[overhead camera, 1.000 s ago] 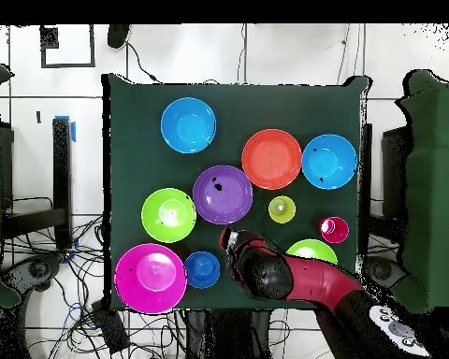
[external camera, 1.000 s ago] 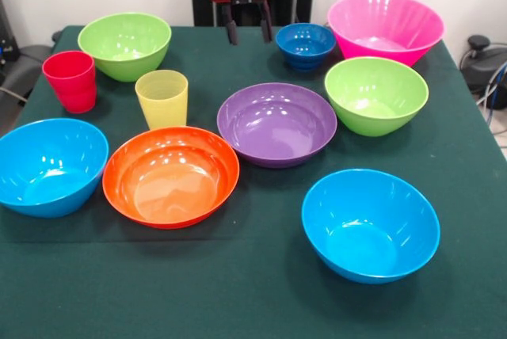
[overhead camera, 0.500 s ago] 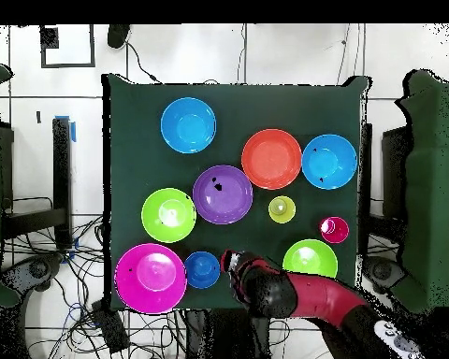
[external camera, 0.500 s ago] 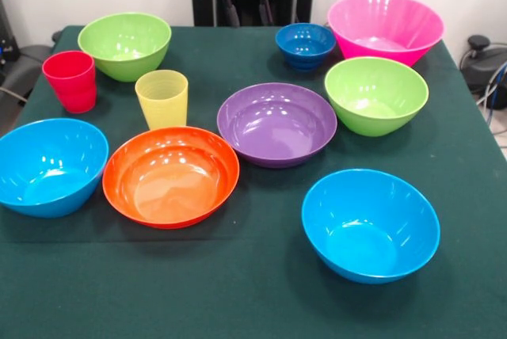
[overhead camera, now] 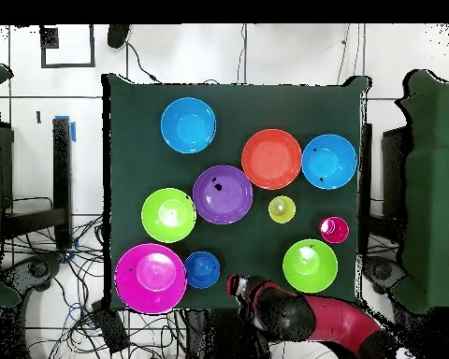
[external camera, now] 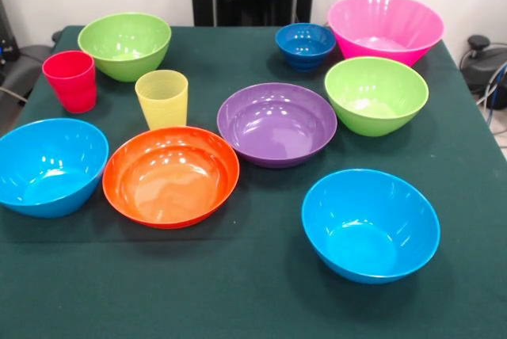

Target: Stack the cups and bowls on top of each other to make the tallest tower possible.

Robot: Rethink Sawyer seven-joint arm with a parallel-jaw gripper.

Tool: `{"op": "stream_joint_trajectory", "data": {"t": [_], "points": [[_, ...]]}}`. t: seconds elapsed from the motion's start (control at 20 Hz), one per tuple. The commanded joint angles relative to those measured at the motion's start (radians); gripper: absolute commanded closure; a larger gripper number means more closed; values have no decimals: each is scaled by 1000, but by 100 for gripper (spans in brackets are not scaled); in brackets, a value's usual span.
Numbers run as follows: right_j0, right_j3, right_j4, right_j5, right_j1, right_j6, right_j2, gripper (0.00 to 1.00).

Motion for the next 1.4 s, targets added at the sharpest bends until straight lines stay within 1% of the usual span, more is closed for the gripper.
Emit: {"op": "stream_joint_trajectory", "data": {"t": [0.05,0.3,0.5,0.7,0.85,0.95,1.05,1.4], "points": [[15,28,-69,63,26,-68,119,0],[56,5,-82,-17,69,-4,111,0],[63,5,-88,-53,81,22,111,0],[69,14,-110,-97,95,40,96,0],[75,21,-124,-127,95,54,79,0],[86,11,-145,-155,105,63,50,0],[89,-6,-161,-167,124,61,33,0],[128,-26,-186,-198,135,76,-9,0]]}}
